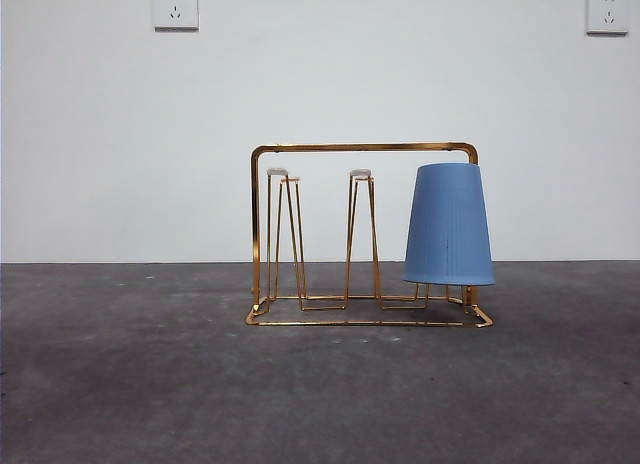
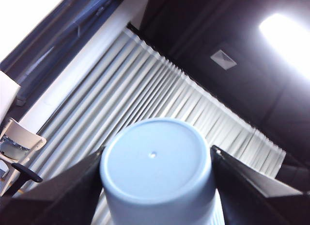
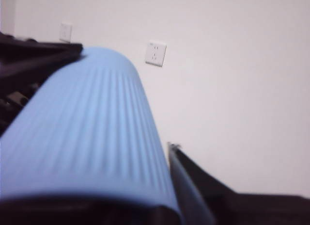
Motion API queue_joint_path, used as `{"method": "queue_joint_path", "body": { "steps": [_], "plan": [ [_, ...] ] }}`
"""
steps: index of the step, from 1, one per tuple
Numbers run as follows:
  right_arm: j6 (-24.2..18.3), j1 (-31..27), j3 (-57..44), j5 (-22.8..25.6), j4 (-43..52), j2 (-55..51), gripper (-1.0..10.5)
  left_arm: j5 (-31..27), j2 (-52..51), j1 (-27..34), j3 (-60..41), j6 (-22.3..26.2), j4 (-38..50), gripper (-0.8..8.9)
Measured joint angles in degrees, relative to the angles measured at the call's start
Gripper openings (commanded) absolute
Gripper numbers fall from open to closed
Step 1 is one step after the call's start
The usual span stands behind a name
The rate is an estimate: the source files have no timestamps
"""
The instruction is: Pick up cup 1,put cup 1 in the cup rack,pick up cup 2,put cup 2 in the cup rack
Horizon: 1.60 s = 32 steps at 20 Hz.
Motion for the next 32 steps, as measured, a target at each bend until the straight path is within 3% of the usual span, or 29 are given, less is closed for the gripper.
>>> {"method": "queue_joint_path", "body": {
  "steps": [9, 13, 17, 19, 22, 27, 32],
  "plan": [
    [0.4, 0.0, -0.2, 3.9, -6.2, 0.3, 1.7, 1.0, -2.3, 6.5, 0.0, 2.7, -6.1, -0.06],
    [3.8, 0.0, -0.2, 5.3, -11.5, 0.3, 1.7, 0.0, -7.3, 9.8, 0.0, 7.6, -16.5, -0.06],
    [7.4, 0.0, -0.2, 5.6, -19.8, 0.3, 1.6, -6.0, -13.8, 12.7, 0.0, 18.5, -34.3, -0.06],
    [9.3, 0.0, -0.2, 5.6, -22.9, 0.3, 1.6, -13.2, -17.3, 13.7, 0.0, 25.1, -44.4, -0.06],
    [10.6, 0.0, -0.2, 5.6, -24.0, 0.3, 1.6, -22.6, -20.2, 13.9, 0.0, 32.1, -52.9, -0.06],
    [12.4, 0.0, -0.2, 5.0, -23.9, 0.3, 1.6, -32.0, -20.3, 14.0, 0.0, 40.1, -59.5, -0.06],
    [13.4, 0.0, -0.2, 4.6, -24.0, 0.3, 1.6, -34.0, -16.8, 14.8, 0.0, 43.3, -59.0, -0.06]
  ]
}}
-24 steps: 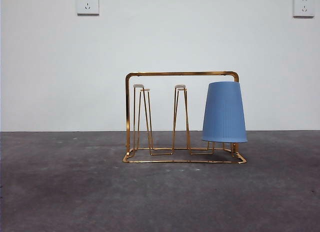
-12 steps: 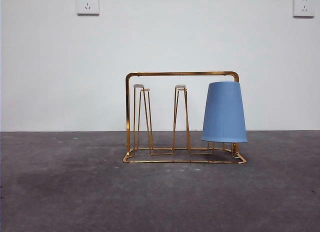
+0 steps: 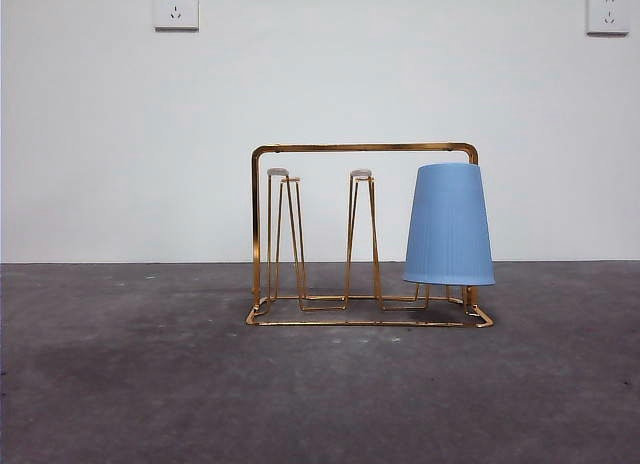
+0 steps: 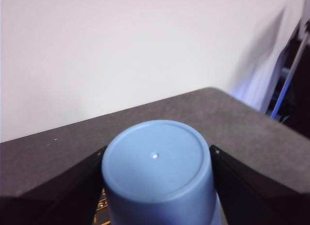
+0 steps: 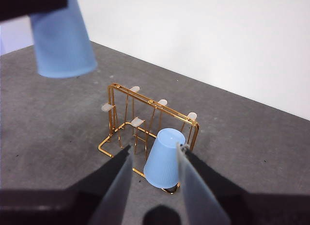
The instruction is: Pick up cup 1,put cup 1 in the cup rack,pick up cup 2,put cup 2 in the cup rack
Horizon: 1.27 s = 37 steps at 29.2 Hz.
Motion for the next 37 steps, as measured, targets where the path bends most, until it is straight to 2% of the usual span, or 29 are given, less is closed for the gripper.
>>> {"method": "queue_joint_path", "body": {
  "steps": [10, 16, 26, 37],
  "plan": [
    [2.2, 0.0, 0.0, 0.0, -3.1, 0.0, 1.6, -0.8, 8.0, 4.7, -0.1, 2.8, 3.7, -0.06],
    [2.8, 0.0, 0.0, 0.0, -3.1, 0.0, 1.6, 1.8, 11.8, 7.5, -0.1, 3.3, 4.6, -0.06],
    [3.0, 0.0, 0.0, 0.7, -3.0, 0.0, 1.6, 2.1, 15.0, 7.8, -0.2, 3.3, 6.8, -0.06],
    [3.0, 0.0, 0.0, 1.0, -3.0, 0.0, 1.6, 2.0, 15.2, 8.2, -8.3, 2.6, 16.0, -0.06]
  ]
}}
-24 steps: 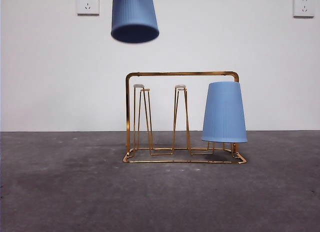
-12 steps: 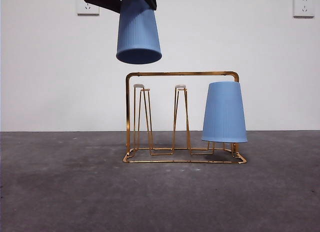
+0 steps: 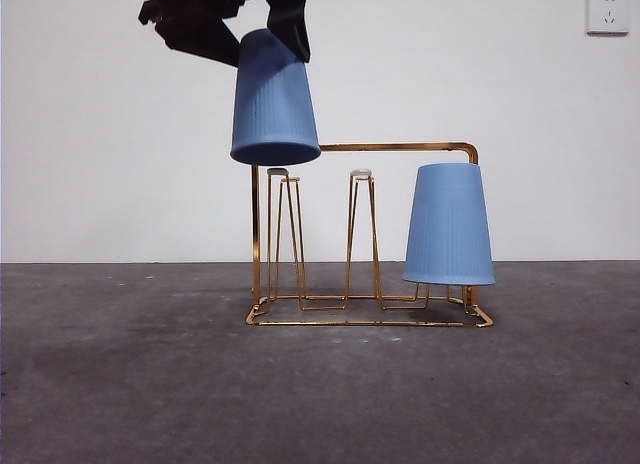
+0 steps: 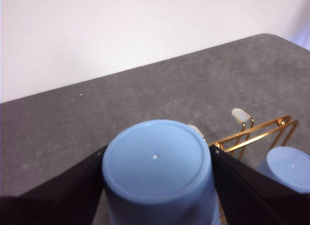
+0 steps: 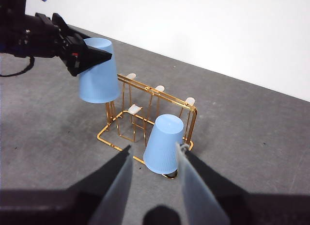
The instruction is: Pick up cup 1,put cup 1 in the cup rack,pick up cup 2,put cup 2 in the cup rack
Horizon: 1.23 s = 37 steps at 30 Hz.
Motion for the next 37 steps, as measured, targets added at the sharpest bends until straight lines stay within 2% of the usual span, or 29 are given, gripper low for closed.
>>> {"method": "queue_joint_path", "body": {
  "steps": [17, 29, 37],
  "plan": [
    [0.0, 0.0, 0.0, 0.0, 0.0, 0.0, 1.6, -0.1, 3.8, 0.0, -0.4, 0.0, 1.1, -0.06],
    [-0.5, 0.0, 0.0, 0.7, 0.0, 0.0, 1.6, -0.3, 7.3, -0.6, -0.6, -1.7, -0.7, -0.06],
    [-0.7, 0.0, 0.0, 0.7, 0.0, 0.0, 1.6, -2.4, 7.6, -1.9, -2.0, -2.8, -1.3, -0.06]
  ]
}}
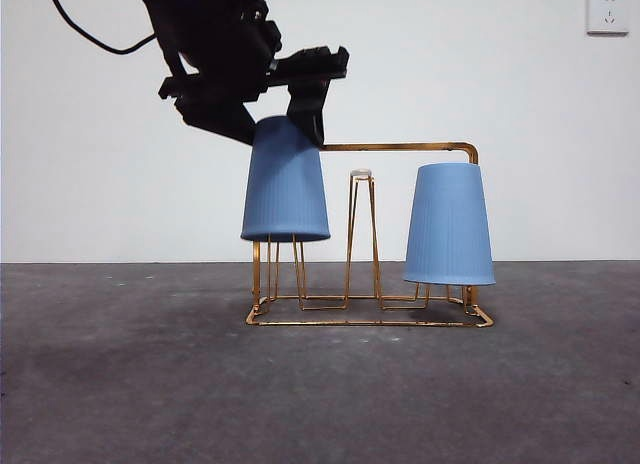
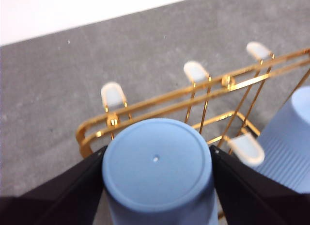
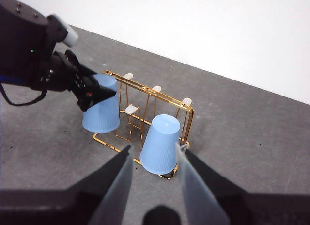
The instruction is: Pick up cup 1,put cup 1 in the cup rack,pick up cup 2,put cup 2 in the cup rack
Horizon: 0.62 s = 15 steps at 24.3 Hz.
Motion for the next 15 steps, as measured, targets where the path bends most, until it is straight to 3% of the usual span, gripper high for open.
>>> {"method": "queue_joint_path", "body": {
  "steps": [15],
  "plan": [
    [-0.4, 0.0, 0.0, 0.0, 0.0, 0.0, 1.6, -1.3, 2.5, 0.0, -3.3, -2.2, 2.0, 0.02]
  ]
}}
